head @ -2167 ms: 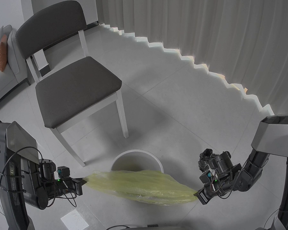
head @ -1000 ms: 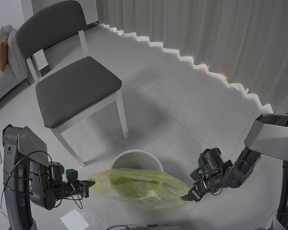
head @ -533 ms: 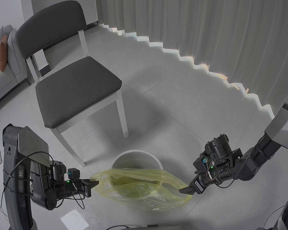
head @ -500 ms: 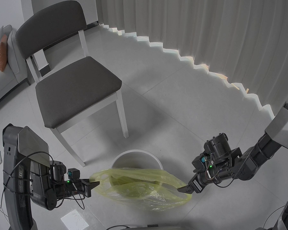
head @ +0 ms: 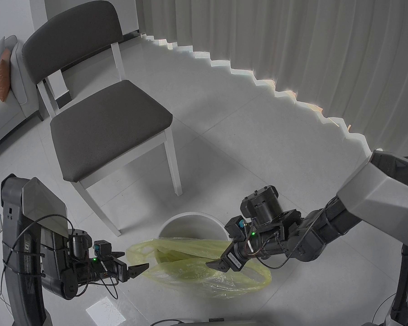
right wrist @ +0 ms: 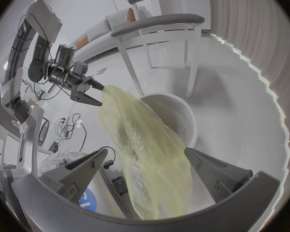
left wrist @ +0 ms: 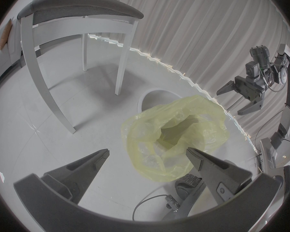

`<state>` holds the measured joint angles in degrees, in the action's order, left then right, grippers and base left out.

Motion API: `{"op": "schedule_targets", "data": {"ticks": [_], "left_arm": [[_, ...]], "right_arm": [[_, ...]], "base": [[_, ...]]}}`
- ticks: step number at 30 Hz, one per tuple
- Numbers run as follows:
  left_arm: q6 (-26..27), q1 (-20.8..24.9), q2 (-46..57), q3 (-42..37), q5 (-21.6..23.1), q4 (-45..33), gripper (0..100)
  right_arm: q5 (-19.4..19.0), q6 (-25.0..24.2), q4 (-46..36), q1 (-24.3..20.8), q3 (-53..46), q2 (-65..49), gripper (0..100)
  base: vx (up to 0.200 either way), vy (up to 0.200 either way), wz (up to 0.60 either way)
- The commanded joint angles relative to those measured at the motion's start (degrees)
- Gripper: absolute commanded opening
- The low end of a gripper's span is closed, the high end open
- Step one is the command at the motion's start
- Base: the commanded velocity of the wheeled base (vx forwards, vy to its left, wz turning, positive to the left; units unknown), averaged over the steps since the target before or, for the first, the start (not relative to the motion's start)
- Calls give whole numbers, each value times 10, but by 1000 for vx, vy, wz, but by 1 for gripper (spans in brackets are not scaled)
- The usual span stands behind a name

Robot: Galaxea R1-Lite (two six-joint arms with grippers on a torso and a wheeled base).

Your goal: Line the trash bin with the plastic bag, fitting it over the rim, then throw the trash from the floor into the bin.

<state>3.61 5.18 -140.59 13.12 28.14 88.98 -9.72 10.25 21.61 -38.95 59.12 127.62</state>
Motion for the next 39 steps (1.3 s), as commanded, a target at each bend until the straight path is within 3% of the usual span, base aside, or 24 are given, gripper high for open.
{"op": "schedule_targets", "data": {"ticks": [1,15,16,31,39], "left_arm": [[0,-2,16,-13,0,10,100],[1,1,32,-27,-1,10,100],[1,2,33,-27,-2,10,100],[-1,-2,52,-34,-2,10,100],[-3,0,61,-36,-9,10,100]], "right_arm": [[-1,3,2,-15,18,35,100],[4,37,-4,-8,80,94,100],[4,40,-4,-7,81,95,0],[14,60,-53,21,179,114,0],[14,60,-133,43,313,125,0]], "base": [[0,0,0],[0,0,0],[0,0,0],[0,0,0],[0,0,0]]}}
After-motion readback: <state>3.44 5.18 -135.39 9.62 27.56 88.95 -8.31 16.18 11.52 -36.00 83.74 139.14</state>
